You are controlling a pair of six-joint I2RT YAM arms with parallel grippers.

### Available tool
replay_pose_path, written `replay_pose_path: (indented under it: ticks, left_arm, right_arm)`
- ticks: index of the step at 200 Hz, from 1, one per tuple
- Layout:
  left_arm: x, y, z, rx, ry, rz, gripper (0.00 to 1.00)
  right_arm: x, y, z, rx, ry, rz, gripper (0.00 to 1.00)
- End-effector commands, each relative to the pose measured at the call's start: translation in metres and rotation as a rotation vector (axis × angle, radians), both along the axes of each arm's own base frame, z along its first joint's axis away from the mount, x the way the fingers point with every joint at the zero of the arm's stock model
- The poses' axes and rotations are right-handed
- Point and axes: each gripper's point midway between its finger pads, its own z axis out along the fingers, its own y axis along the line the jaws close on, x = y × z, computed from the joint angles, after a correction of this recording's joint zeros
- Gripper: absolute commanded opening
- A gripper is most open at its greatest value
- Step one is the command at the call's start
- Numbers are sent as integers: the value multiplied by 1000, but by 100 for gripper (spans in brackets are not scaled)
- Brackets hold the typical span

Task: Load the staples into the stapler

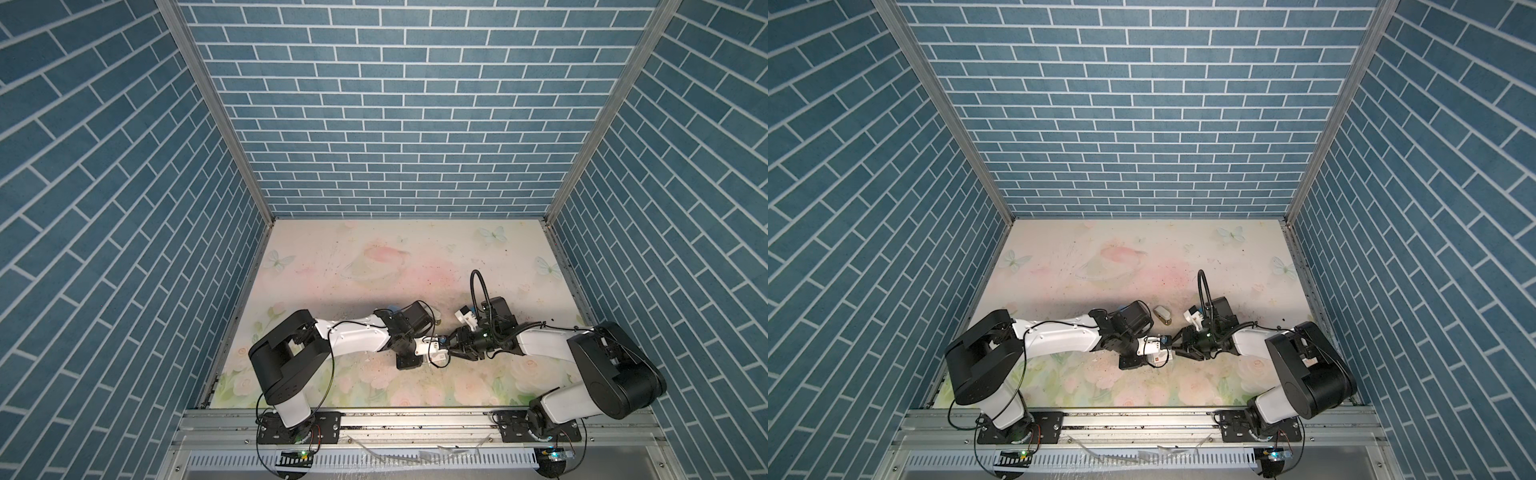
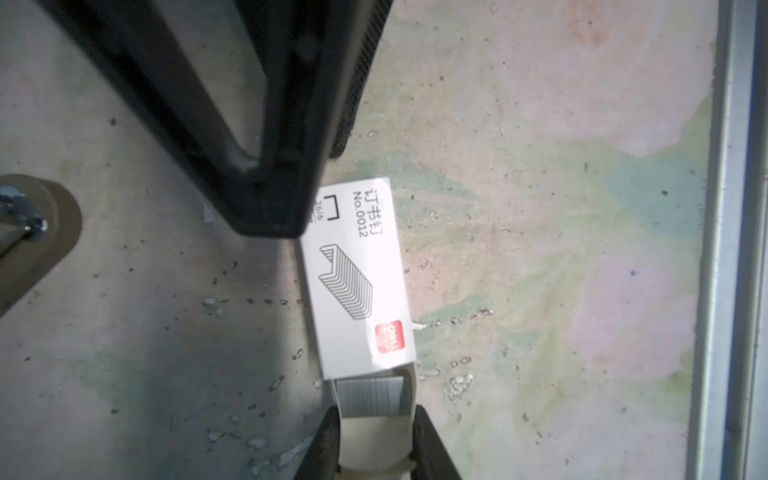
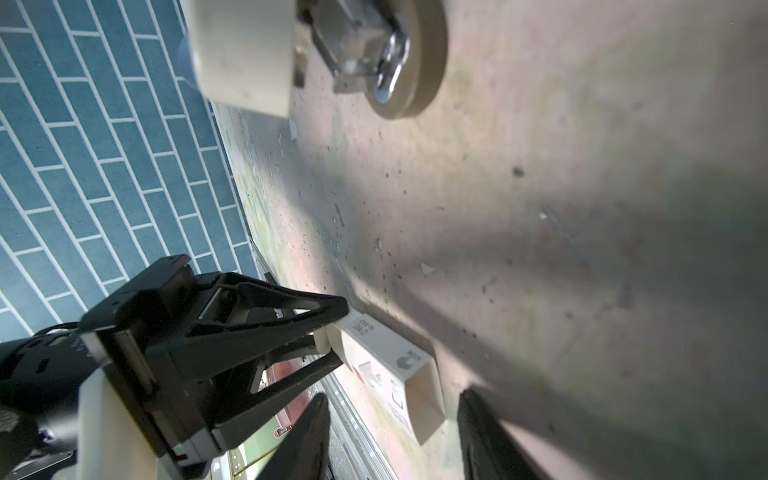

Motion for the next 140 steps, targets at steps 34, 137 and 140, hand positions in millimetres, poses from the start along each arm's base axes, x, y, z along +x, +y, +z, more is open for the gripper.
replay_pose_path:
  ticks: [34, 137, 140]
  left_arm:
    - [-2, 7, -11, 41, 23, 9, 25]
    - [-1, 7, -16, 43, 23, 16, 25]
    - [-1, 8, -17, 42, 24, 18, 25]
  right_arm:
    - [-14, -7, 2, 10, -15, 19, 45]
    - [-7, 2, 7, 70, -48, 35, 33]
    - [-7, 2, 7, 71, -49, 35, 33]
